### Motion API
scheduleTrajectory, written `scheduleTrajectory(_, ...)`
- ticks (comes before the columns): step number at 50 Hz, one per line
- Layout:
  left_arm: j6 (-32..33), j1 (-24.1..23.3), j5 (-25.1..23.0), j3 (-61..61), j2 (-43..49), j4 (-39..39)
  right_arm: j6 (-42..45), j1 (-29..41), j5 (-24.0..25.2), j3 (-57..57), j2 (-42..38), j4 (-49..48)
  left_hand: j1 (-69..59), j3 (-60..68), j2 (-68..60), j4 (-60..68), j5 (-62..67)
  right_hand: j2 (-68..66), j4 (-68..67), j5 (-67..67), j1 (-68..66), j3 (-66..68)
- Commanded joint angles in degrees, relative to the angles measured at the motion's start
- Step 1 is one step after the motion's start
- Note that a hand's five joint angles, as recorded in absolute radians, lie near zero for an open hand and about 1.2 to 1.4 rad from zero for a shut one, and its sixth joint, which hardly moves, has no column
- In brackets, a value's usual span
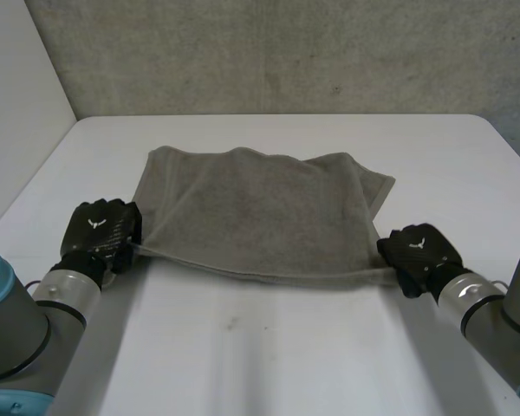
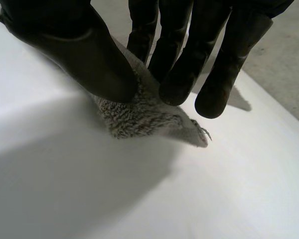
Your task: Fold the towel.
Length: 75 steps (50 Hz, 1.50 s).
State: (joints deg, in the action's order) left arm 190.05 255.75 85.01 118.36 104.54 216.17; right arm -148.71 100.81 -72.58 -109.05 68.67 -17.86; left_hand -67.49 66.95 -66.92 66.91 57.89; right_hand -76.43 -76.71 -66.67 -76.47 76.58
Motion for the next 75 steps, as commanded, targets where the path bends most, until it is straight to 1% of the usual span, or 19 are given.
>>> scheduleTrajectory(1, 0.2, 0.0, -2.6, -0.2, 2.9, 3.6, -8.9, -5.4, 0.1, -0.6, 9.2, -1.5, 14.9, -14.3, 14.3, -14.3, -15.3, -3.6, -3.3, -3.3, -3.5, 3.4)
scheduleTrajectory(2, 0.2, 0.0, -4.8, -0.5, 4.3, 4.4, -9.0, -5.4, 0.1, -0.6, 9.2, -1.5, 16.6, -16.0, 16.0, -16.0, -17.0, -3.6, -3.3, -3.3, -3.5, 3.4)
scheduleTrajectory(3, 0.2, 0.0, -4.9, -0.5, 4.4, 4.4, -11.6, -7.2, 0.6, -1.1, 11.6, -1.9, 16.6, -16.0, 16.0, -16.0, -17.0, -3.6, -3.3, -3.3, -3.5, 3.4)
scheduleTrajectory(5, 0.4, 0.7, -9.7, -0.9, 6.1, 5.7, -13.5, -8.6, 0.9, -1.4, 12.9, -2.2, 18.1, -17.5, 17.5, -17.5, -18.5, -3.6, -3.3, -3.3, -3.5, 3.4)
scheduleTrajectory(6, 0.4, 0.7, -9.7, -0.9, 6.1, 5.7, -14.9, -9.6, 1.4, -1.6, 13.4, -2.2, 18.1, -17.5, 17.5, -17.5, -18.5, -3.6, -3.3, -3.3, -3.5, 3.4)
scheduleTrajectory(8, 0.4, 2.3, -12.8, -1.6, 7.1, 5.8, -16.0, -10.0, 1.9, -1.9, 13.7, -2.2, 19.6, -19.1, 19.0, -19.0, -20.0, -3.6, -3.3, -3.3, -3.5, 3.4)
scheduleTrajectory(10, 0.5, 2.7, -13.4, -2.2, 7.5, 5.8, -16.5, -10.3, 2.8, -2.0, 13.8, -2.1, 19.8, -19.2, 19.2, -19.2, -20.2, -3.6, -3.3, -3.3, -3.5, 3.4)
scheduleTrajectory(14, 0.4, 2.9, -13.4, -3.1, 7.9, 5.8, -15.7, -10.5, 3.7, -2.7, 13.9, -1.5, 19.8, -19.2, 19.2, -19.2, -20.2, -3.6, -3.3, -3.3, -3.5, 3.4)
scheduleTrajectory(29, 0.7, 3.4, -13.6, -2.8, 7.5, 2.9, -16.1, -10.8, 2.4, -2.7, 13.7, -1.6, 19.4, -18.9, 18.9, -18.9, -19.8, -3.6, -3.3, -3.3, -3.5, 3.4)
scheduleTrajectory(33, 2.5, 3.7, -13.5, -3.0, 7.4, 0.9, -16.0, -11.0, 2.5, -2.7, 13.7, -1.5, 19.3, -18.7, 18.7, -18.7, -19.7, -3.6, -3.3, -3.3, -3.5, 3.4)
scheduleTrajectory(38, 8.7, 4.2, -13.5, -3.0, 7.6, -1.6, -16.0, -11.3, 2.5, -2.7, 13.5, -1.5, 19.4, -18.9, 18.9, -18.9, -19.8, -3.6, -3.3, -3.3, -3.5, 3.4)
scheduleTrajectory(41, 10.1, 4.5, -13.5, -3.2, 7.9, -2.6, -16.0, -11.3, 2.5, -2.7, 13.3, -1.5, 19.3, -18.7, 18.7, -18.7, -19.7, -3.6, -3.3, -3.3, -3.5, 3.4)
scheduleTrajectory(53, 10.5, 5.0, -12.9, -3.7, 7.9, -4.9, -16.0, -11.3, 2.5, -2.7, 13.1, -1.5, 17.9, -17.4, 17.3, -17.3, -18.3, -3.6, -3.3, -3.3, -3.5, 3.4)
scheduleTrajectory(60, 11.0, 5.9, -12.9, -4.2, 8.0, -4.6, -16.0, -11.2, 2.5, -2.8, 13.1, -1.5, 5.8, -5.3, 5.3, -5.3, -6.2, -3.6, -3.3, -3.3, -3.5, 3.4)
scheduleTrajectory(63, 11.4, 6.0, -12.9, -4.5, 8.2, -4.6, -16.0, -11.2, 2.5, -2.8, 13.1, -1.4, 3.8, -3.2, 3.2, -3.2, -4.2, -3.6, -3.3, -3.3, -3.5, 3.4)
scheduleTrajectory(65, 12.4, 6.5, -12.4, -4.9, 8.8, -4.7, -16.0, -11.2, 2.5, -2.8, 13.1, -1.4, -8.4, 9.0, -9.0, 9.0, 8.0, -3.6, -3.3, -3.3, -3.5, 3.4)
scheduleTrajectory(67, 12.7, 7.0, -12.3, -5.0, 8.8, -4.9, -16.0, -11.2, 2.5, -2.8, 13.2, -1.3, -12.5, 13.0, -13.0, 13.0, 12.1, -3.6, -3.3, -3.3, -3.5, 3.4)
scheduleTrajectory(71, 13.5, 8.3, -12.5, -5.2, 8.0, -5.3, -15.7, -10.7, 2.5, -2.5, 13.5, -0.2, -12.5, 13.0, -13.1, 13.1, 12.1, -3.6, -3.3, -3.3, -3.5, 3.4)
scheduleTrajectory(75, 13.9, 10.2, -12.8, -4.7, 1.0, -8.7, -15.0, -10.5, 3.1, -0.1, 16.8, 6.0, -12.5, 13.0, -13.1, 13.1, 12.1, -3.6, -3.3, -3.3, -3.5, 3.4)
